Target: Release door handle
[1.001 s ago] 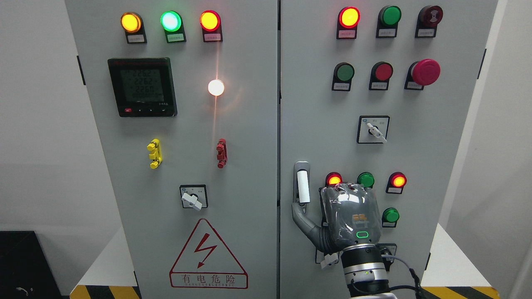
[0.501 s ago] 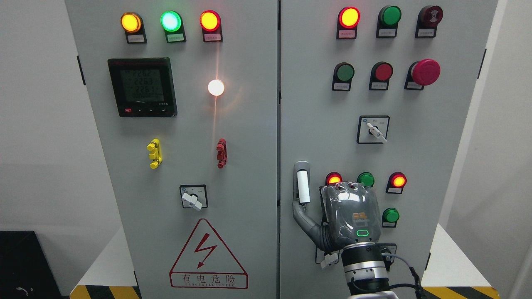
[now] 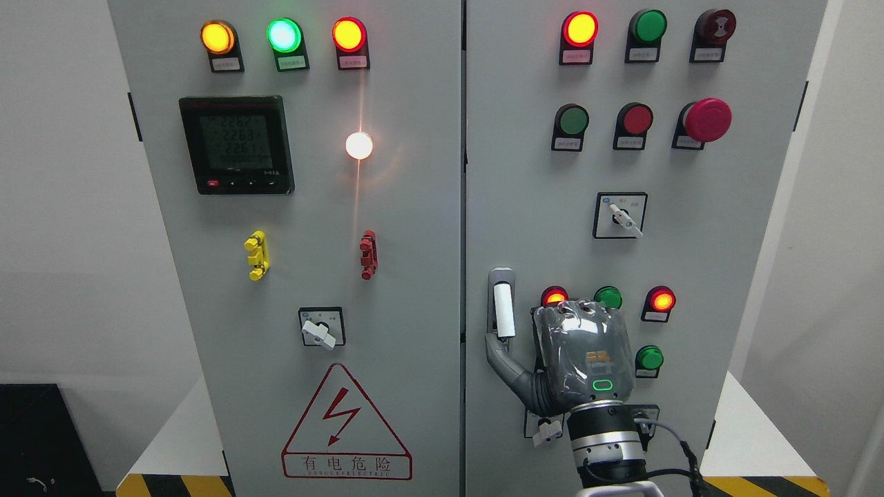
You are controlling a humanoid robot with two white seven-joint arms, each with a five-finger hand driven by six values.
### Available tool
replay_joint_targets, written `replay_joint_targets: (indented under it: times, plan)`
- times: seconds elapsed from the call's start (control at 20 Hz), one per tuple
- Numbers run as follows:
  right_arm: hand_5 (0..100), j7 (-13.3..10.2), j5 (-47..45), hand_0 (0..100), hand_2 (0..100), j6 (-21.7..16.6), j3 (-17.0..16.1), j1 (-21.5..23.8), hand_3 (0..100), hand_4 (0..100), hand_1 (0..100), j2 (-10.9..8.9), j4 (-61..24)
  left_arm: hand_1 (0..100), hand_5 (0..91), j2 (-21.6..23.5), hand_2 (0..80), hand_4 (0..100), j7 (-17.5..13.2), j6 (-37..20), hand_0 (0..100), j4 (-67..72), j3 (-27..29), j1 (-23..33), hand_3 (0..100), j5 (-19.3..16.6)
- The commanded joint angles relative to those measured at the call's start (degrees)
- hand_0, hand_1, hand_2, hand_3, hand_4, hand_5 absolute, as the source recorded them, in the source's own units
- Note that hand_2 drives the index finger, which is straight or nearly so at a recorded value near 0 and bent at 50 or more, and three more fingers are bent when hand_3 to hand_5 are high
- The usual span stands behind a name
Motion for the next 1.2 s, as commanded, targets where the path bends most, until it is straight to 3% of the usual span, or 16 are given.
replay_joint_targets:
  times: [0.0,1.15]
  plan:
    - [99,0.0,0.0,34,95,0.0,-0.1,-0.3,100,92,18,0.05,0.3,56,0.0,0.0,0.0,0,0.0,0.0,12,0.0,0.0,1.1,0,0.0]
    - [99,-0.2,0.0,37,95,0.1,-0.2,-0.1,100,92,21,0.13,0.4,56,0.0,0.0,0.0,0,0.0,0.0,12,0.0,0.0,1.1,0,0.0]
